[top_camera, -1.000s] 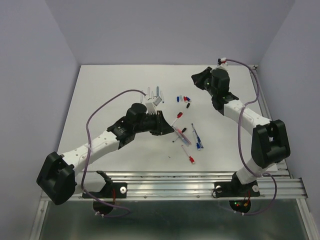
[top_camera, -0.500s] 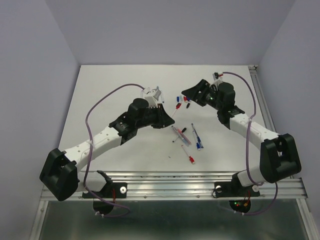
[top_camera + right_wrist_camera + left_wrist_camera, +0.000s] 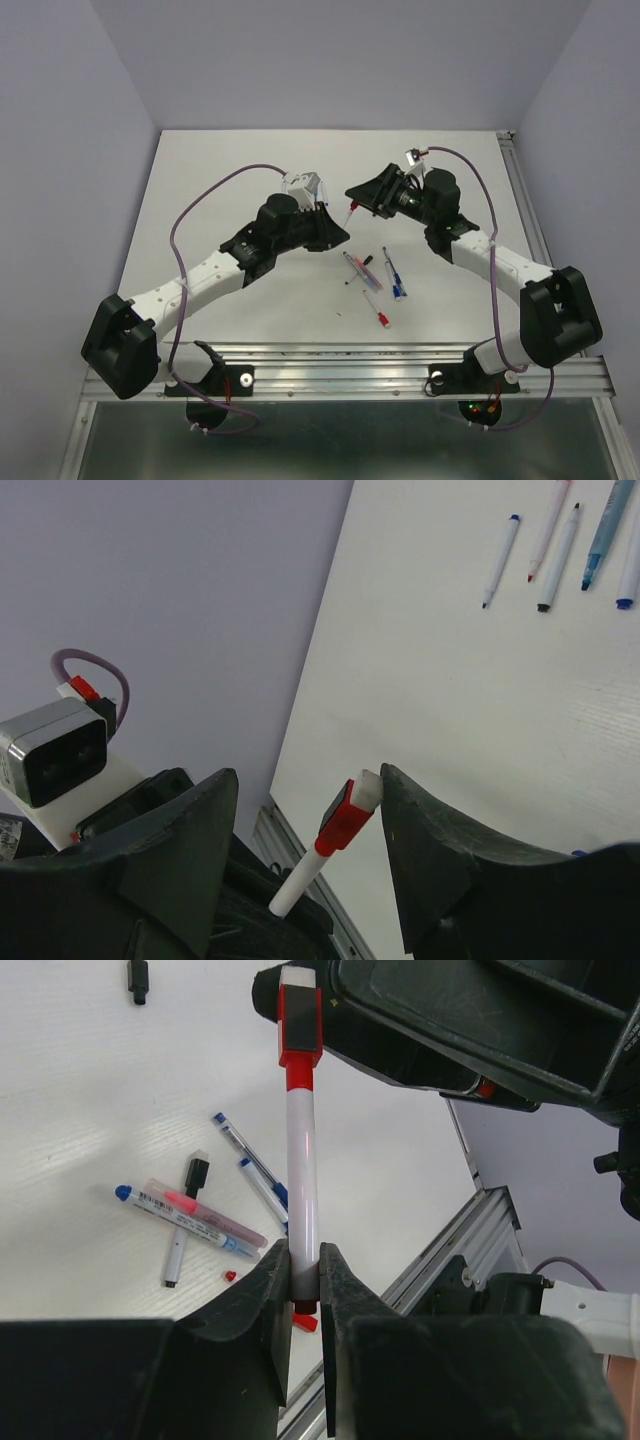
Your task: Open the pen caps
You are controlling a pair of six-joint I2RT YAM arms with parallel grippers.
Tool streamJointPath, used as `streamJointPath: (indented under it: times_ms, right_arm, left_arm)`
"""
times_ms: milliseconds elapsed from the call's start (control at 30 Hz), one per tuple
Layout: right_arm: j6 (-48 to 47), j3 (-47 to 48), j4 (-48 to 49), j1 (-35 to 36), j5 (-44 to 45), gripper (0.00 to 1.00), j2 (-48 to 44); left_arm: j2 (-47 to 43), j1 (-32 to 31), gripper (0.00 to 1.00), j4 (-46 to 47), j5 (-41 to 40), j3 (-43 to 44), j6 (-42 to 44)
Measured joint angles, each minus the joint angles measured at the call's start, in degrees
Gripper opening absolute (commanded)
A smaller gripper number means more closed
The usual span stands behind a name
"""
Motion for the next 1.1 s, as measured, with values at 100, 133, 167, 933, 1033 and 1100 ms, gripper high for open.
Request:
streamJointPath:
  times_ms: [100,133,167,933,1033,1100]
  right_arm:
    - [1.01,-0.04,0.07,0.59,0.02,0.62,0.0]
    - [1.36,-0.09,0.04,0.72,0.17,0.62,0.0]
    - [1.55,-0.09,0.04,0.72,0.22,0.62,0.0]
    - [5.66,-0.28,0.13,1.46,1.7,0.14,0.22]
    - [6.25,-0.28,0.63,1.46,1.27,0.03,0.22]
    - [6.25,-0.28,0.61,1.46,1.2,0.01,0.22]
  left_arm:
    - [0.09,0.0,0.0,0.28,-0.28,0.0,-0.37]
    - [0.09,0.0,0.0,0.37,-0.35,0.0,-0.48]
    - [0.09,0.0,0.0,0.44,-0.39,0.0,-0.57]
    - [0.2,0.0,0.0,2.8,-0.74,0.0,-1.38]
    - [0.46,0.0,0.08,2.73,-0.46,0.0,-1.4]
    - [0.79,0.0,0.38,2.67,-0.02,0.15,-1.36]
